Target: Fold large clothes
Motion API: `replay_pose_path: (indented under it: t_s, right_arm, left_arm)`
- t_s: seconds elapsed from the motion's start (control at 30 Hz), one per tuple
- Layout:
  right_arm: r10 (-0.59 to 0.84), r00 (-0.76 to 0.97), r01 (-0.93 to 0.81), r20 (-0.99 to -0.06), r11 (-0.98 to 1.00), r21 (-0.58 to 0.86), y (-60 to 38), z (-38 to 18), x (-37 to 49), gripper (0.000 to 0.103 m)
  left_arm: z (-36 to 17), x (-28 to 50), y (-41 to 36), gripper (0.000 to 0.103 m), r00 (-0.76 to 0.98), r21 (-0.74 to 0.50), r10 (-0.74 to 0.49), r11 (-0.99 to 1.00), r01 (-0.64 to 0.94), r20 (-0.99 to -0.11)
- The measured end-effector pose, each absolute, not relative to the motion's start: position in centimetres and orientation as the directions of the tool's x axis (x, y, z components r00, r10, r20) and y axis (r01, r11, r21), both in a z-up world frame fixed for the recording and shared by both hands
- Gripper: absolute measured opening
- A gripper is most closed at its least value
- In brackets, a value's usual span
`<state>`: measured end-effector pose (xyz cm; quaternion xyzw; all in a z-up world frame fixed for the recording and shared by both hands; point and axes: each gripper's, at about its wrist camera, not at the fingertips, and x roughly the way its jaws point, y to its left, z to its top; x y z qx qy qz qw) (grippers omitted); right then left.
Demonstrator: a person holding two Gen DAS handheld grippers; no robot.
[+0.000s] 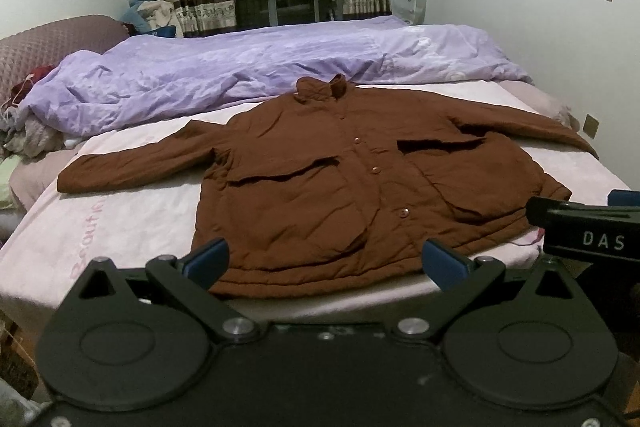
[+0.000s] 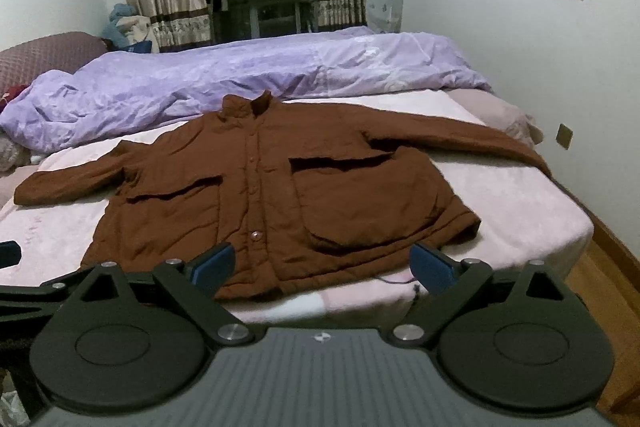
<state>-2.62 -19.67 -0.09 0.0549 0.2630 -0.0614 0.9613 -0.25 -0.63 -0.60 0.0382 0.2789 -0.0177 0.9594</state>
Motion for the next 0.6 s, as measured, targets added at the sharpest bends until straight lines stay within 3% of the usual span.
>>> replay_pose_path:
  t_s: [0.6]
  right_arm:
    - [-0.079,0.852,0.13,-0.518,0.99,0.062,-18.91,-0.45,-2.58,0.103]
  left_arm:
    - [-0.83,-0.29,-0.61,0.103,0.846,0.066,0.0,0.997,0.041,-0.532]
